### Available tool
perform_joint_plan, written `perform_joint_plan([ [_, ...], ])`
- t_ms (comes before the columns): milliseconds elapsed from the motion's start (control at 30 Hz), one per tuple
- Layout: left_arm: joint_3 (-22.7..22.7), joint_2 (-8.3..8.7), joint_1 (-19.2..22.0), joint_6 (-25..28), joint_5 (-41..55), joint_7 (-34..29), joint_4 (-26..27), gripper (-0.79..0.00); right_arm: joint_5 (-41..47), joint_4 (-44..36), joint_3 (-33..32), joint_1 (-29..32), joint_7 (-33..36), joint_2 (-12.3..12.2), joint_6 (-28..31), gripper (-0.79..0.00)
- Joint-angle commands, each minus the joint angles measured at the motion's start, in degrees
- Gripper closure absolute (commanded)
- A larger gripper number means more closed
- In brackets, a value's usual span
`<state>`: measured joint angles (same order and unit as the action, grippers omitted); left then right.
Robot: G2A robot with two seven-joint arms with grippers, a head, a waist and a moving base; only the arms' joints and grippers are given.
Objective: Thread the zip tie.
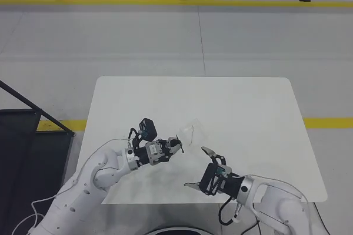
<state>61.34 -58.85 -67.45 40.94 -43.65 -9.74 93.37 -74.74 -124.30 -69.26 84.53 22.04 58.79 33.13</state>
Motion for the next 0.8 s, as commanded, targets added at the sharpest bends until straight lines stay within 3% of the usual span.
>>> perform_joint_plan([
  [0,-0.12,-0.08,-0.23,0.30,-0.53,0.80,0.11,0.000,0.98,0.82,0.73,0.11,-0.50,0.10,0.05,-0.785],
  [167,-0.03,-0.14,-1.06,1.12,-2.48,1.98,0.89,0.000,7.91,9.88,3.98,-4.43,-1.51,1.11,-1.92,-0.785],
  [333,0.75,-0.01,-2.15,1.96,-3.78,2.54,1.88,0.000,14.06,18.10,7.21,-8.99,-5.23,2.13,0.62,-0.782],
  [433,1.10,0.01,-2.58,2.10,-4.15,2.66,2.20,0.000,15.30,20.39,8.37,-10.47,-6.50,2.55,0.70,-0.650],
  [467,1.16,0.01,-2.68,2.19,-4.24,2.70,2.29,0.000,15.68,20.91,8.63,-10.74,-6.84,2.64,0.89,-0.508],
  [533,1.28,0.00,-2.82,2.31,-4.35,2.76,2.31,0.000,16.21,21.66,8.93,-11.21,-7.30,2.77,1.30,-0.351],
  [767,1.45,-0.11,-3.01,2.67,-4.49,2.66,2.28,0.000,16.97,23.43,9.61,-12.45,-7.51,3.11,1.57,-0.188],
])
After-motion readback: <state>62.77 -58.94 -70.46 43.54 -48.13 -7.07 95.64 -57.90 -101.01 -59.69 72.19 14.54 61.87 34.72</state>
